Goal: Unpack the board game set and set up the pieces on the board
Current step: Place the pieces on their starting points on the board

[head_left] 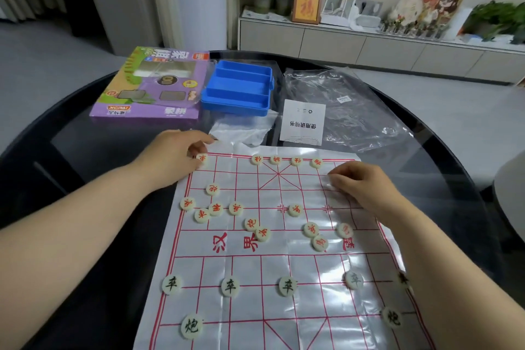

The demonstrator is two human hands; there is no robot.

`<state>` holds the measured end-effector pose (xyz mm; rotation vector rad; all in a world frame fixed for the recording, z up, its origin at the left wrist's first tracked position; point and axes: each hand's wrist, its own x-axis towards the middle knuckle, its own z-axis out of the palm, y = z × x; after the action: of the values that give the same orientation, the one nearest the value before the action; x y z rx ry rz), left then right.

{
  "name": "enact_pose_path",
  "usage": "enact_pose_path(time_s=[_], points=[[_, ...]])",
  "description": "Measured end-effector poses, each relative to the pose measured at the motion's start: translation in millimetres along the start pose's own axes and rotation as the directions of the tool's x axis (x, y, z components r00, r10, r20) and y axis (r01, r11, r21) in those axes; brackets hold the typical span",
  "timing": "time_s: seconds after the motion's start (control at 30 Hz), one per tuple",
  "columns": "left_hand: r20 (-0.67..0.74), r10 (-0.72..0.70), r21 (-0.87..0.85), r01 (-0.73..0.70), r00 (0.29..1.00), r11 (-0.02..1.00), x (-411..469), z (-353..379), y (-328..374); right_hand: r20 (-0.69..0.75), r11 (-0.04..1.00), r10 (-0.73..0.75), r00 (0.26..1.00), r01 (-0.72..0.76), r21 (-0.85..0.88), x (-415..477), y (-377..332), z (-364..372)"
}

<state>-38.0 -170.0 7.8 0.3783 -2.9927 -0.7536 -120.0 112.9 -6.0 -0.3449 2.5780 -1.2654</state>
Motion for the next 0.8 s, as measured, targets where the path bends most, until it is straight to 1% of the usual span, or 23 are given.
enact_pose_path(time_s=[0.1, 0.17, 0.27, 0.33, 0.4, 0.47, 0.53, 0.6, 0.7, 0.8], points=[[-0.054, -0.033, -0.012, 0.033, 0.998, 0.999, -1, 6, -2, 0.040, 0.996, 0.037, 0.999, -0.040, 0.078, -2, -2, -3], [-0.085, -0.072, -0.012, 0.071, 0.994, 0.997, -1, 8, -3, 0.055, 0.998, 0.035, 0.998, -0.038, 0.059, -3, -3, -4], [-0.093, -0.093, 0.003, 0.094, 0.991, 0.996, -1, 8, -8, 0.054, 1.000, 0.020, 0.998, -0.019, -0.007, -3, -4, -3], [-0.087, -0.109, 0.025, 0.111, 0.990, 0.993, -2, 8, -10, 0.045, 1.000, 0.027, 0.999, -0.027, 0.005, -4, -4, -3], [-0.082, -0.104, 0.044, 0.108, 0.991, 0.993, -3, 8, -10, 0.027, 0.999, 0.022, 0.999, -0.023, 0.034, -7, -3, -6], [-0.090, -0.071, 0.050, 0.076, 0.993, 0.996, -6, 6, -9, 0.004, 1.000, -0.001, 1.000, 0.001, 0.021, -11, -4, -9], [-0.115, -0.031, 0.047, 0.037, 0.993, 0.998, -11, 3, -5, 0.002, 0.999, -0.038, 0.999, 0.038, -0.037, -16, -5, -14], [-0.117, 0.011, 0.031, -0.008, 0.993, 1.000, -21, 2, 3, 0.053, 0.986, -0.074, 0.996, 0.081, -0.146, -22, -8, -19], [-0.026, 0.083, 0.018, -0.082, 0.996, 0.996, -39, 3, 18, 0.196, 0.920, -0.094, 0.976, 0.161, -0.358, -33, -12, -25], [0.049, 0.147, 0.026, -0.148, 0.988, 0.989, -58, 9, 22, 0.286, 0.855, -0.062, 0.956, 0.199, -0.478, -43, -11, -26]])
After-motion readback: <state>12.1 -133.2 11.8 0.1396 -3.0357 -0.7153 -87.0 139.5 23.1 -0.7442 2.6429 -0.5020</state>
